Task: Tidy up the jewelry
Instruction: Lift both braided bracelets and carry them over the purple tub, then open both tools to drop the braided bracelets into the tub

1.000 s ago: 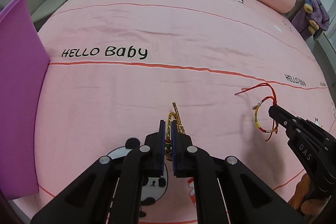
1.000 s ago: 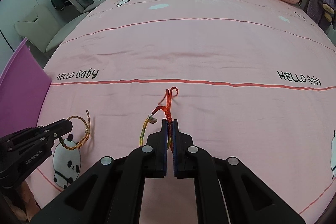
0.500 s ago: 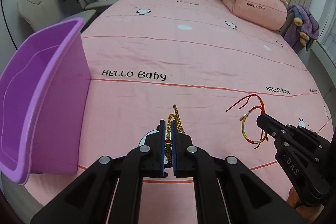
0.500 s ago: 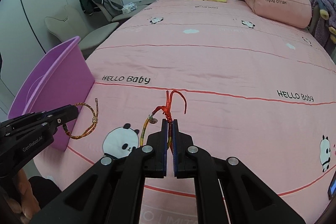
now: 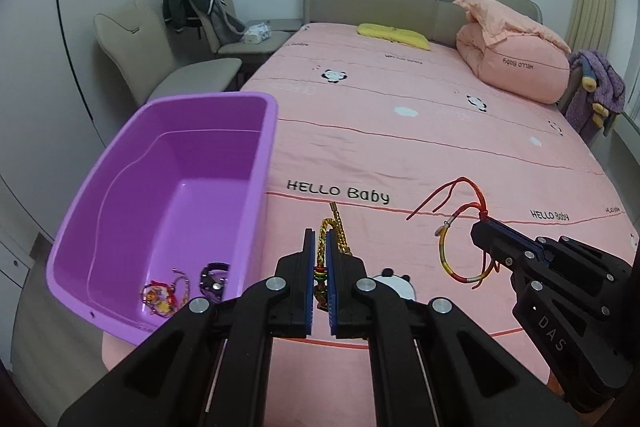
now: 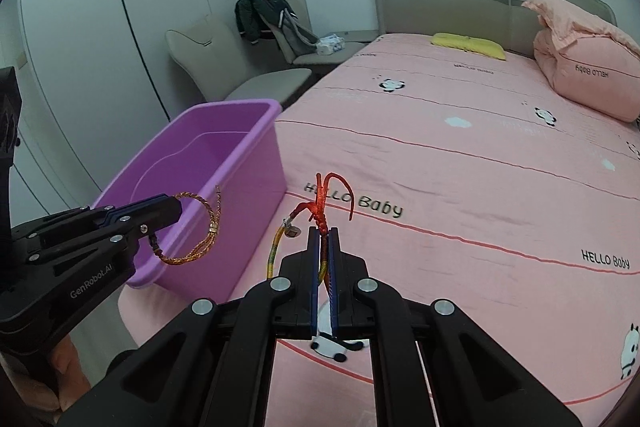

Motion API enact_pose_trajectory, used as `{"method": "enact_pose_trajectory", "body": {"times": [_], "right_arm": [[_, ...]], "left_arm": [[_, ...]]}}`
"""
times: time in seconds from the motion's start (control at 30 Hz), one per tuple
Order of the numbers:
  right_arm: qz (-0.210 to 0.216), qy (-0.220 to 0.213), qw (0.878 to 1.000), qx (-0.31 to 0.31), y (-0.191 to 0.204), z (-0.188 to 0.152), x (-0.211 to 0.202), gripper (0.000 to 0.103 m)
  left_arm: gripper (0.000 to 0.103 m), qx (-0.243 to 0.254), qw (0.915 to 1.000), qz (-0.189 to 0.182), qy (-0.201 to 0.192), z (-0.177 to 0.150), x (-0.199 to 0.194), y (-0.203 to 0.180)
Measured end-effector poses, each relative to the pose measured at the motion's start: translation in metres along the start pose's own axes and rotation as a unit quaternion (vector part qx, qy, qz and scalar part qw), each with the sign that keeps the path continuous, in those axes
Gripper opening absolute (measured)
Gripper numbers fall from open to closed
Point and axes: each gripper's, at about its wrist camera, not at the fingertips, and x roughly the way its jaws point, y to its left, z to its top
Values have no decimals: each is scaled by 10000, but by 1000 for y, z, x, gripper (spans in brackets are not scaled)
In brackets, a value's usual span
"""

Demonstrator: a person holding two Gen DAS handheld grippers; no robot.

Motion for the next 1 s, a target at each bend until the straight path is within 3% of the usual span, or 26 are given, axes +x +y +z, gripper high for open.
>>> {"method": "enact_pose_trajectory", "body": {"times": [0.3, 0.5, 0.73, 1.0], "right_arm": [[638, 16, 9972, -393, 78, 43, 35, 4], [929, 273, 9934, -617, 120, 55, 72, 4], [1076, 890, 9863, -876, 152, 52, 120, 4], [1006, 1207, 9823, -1016, 168, 48, 148, 5]], "left_arm": [[6, -704, 9958, 588, 42, 10, 2, 95], [6, -1050, 9906, 851, 193, 4, 15, 142], [6, -1367, 9828, 1071, 631, -14, 41, 179], [8, -1502, 9770, 1244, 859, -17, 56, 194]]}}
